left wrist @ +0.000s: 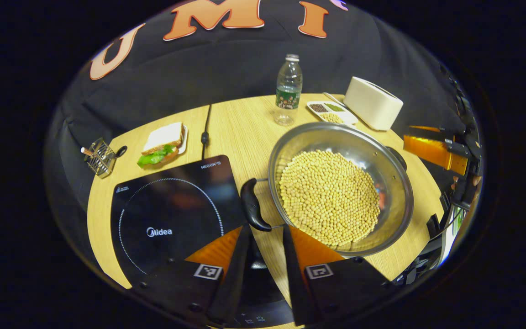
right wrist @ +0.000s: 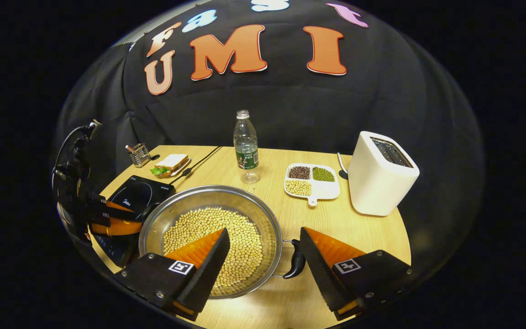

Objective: First push the handle of the pot to place it horizontally, then grasp the pot with both hands and set it on the induction cooktop.

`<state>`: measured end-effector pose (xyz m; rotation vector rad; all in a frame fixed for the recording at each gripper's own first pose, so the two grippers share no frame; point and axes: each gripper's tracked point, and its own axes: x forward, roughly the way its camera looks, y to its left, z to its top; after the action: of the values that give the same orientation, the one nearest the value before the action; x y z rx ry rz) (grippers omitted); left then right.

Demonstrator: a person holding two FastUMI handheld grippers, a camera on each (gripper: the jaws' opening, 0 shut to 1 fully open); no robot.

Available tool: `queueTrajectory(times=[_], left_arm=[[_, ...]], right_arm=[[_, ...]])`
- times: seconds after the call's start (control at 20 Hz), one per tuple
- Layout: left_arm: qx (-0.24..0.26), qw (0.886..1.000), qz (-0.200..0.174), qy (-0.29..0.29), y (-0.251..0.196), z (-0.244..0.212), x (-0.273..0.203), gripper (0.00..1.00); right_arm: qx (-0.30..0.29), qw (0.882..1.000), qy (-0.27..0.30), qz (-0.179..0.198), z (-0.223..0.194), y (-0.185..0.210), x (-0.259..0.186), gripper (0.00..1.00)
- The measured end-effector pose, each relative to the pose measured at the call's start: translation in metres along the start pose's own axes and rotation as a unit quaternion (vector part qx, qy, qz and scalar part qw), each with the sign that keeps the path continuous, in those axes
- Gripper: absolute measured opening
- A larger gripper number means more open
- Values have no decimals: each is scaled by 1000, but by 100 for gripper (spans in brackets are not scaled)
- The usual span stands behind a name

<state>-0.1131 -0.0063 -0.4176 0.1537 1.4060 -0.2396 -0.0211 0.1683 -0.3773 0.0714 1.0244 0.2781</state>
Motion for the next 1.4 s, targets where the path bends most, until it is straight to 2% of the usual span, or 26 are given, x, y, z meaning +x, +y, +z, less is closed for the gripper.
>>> queueTrajectory(times=[0.2,0.35,0.55,0.8,0.85,0.9,0.95,1.05,1.1,1.25,1.3,1.4], left_arm=[[-46,998,-25,-34,-1,30,-6,87],[-71,996,-46,-27,-10,35,10,95],[-95,994,-56,9,-15,26,35,96],[-101,993,-55,4,-15,31,46,96],[-104,993,-58,2,-17,31,47,99],[-107,992,-61,0,-19,33,49,96],[-110,992,-66,2,-23,32,53,99],[-122,990,-64,11,-26,28,61,92],[-119,991,-62,-4,-25,35,66,94],[-116,992,-47,-5,-24,33,74,89],[-114,993,-42,-6,-25,35,76,80],[-105,994,-25,-5,-25,34,83,84]], right_arm=[[8,1000,12,1,-3,-4,2,96],[24,999,24,8,-5,-4,6,96],[32,999,42,4,-12,-10,9,96],[35,997,67,-4,-23,-13,19,95],[35,997,73,-6,-25,-13,22,95],[36,996,80,-10,-30,-12,24,95],[36,995,88,-15,-35,-12,27,95],[39,995,95,-10,-39,-10,33,95],[41,994,96,-10,-41,-10,32,92],[31,995,96,-25,-42,-16,37,89],[27,995,97,-30,-43,-16,38,86],[20,994,104,-39,-48,-18,41,82]])
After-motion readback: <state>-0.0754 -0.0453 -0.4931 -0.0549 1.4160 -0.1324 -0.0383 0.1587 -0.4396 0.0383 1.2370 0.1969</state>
